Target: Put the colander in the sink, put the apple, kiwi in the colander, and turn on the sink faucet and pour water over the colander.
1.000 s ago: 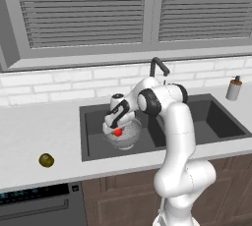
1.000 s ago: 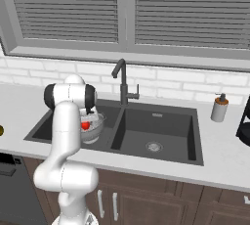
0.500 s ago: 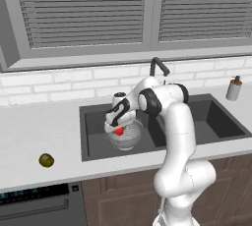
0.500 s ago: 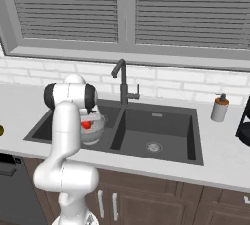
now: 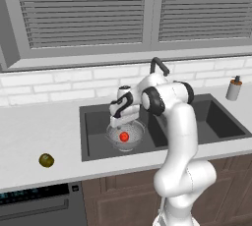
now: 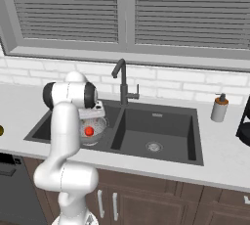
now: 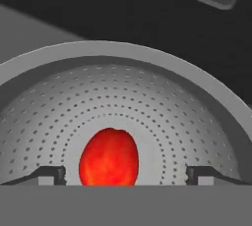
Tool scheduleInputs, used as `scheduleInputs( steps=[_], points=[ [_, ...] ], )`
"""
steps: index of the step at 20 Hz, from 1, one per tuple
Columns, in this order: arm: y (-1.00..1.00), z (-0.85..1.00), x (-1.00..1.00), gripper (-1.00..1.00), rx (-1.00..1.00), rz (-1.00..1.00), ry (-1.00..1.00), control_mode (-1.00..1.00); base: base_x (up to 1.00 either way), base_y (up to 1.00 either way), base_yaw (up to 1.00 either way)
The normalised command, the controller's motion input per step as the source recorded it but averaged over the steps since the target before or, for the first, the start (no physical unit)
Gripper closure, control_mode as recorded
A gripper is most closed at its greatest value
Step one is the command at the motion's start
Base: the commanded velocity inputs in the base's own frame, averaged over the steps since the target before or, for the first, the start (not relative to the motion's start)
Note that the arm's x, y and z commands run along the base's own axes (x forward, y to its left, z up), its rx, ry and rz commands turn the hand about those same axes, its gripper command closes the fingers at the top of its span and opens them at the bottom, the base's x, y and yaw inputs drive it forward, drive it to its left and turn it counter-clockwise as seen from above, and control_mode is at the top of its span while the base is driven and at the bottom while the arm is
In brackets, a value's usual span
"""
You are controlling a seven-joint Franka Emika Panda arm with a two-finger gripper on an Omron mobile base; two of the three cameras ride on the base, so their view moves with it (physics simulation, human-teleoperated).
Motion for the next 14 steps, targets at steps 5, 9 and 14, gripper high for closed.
scheduleInputs(
  steps=[5, 9, 14],
  points=[
    [-0.04, 0.76, -0.37, -1.00, 0.00, 0.03, 0.04, -1.00, 0.00, 0.00, 0.00],
    [0.10, 0.68, -0.83, -1.00, 0.00, 0.04, 0.00, -1.00, 0.00, 0.00, 0.00],
    [0.39, 0.52, -0.96, -1.00, 0.00, 0.00, 0.00, -1.00, 0.00, 0.00, 0.00]
  ],
)
